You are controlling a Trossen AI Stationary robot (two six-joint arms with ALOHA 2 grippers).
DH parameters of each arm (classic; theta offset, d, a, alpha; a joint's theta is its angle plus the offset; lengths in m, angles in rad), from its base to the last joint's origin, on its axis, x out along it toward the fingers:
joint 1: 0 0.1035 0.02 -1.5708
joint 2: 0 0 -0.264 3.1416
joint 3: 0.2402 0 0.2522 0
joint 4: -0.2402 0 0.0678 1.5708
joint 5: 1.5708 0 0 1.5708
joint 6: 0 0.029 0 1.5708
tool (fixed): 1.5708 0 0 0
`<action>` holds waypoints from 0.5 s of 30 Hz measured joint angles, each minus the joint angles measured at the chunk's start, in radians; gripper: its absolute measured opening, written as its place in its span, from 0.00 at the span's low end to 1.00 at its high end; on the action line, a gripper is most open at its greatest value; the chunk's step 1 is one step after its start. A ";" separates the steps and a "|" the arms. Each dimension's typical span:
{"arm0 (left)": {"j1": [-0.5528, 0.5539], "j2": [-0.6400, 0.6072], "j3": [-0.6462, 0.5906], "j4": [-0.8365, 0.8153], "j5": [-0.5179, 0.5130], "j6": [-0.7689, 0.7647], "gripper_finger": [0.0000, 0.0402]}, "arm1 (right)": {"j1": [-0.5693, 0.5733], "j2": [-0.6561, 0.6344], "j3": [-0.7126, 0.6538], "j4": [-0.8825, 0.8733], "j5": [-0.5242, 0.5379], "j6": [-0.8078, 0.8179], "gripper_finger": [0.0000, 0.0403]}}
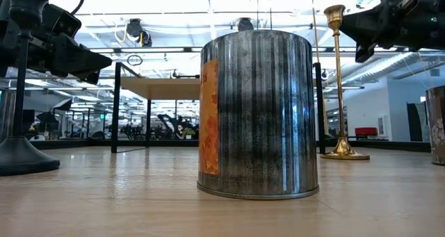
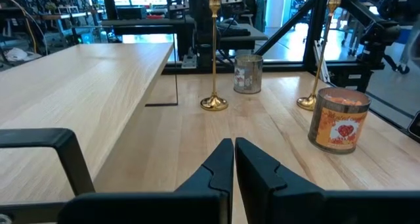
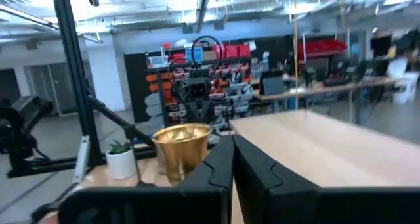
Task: Pick & Place candle stick holders
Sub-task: Put the top gold candle holder on the shelf
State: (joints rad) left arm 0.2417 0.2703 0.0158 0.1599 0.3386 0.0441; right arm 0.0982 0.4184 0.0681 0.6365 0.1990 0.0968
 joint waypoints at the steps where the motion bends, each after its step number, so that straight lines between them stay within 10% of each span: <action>1: 0.000 0.000 0.000 0.001 0.000 0.002 0.06 | 0.000 0.011 0.000 -0.001 -0.021 0.017 0.01; 15: 0.000 0.000 0.000 0.001 0.000 0.003 0.06 | 0.002 0.181 0.000 -0.030 -0.099 0.098 0.35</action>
State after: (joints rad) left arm 0.2417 0.2702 0.0158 0.1612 0.3386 0.0475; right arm 0.0997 0.5992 0.0681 0.6060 0.0997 0.1953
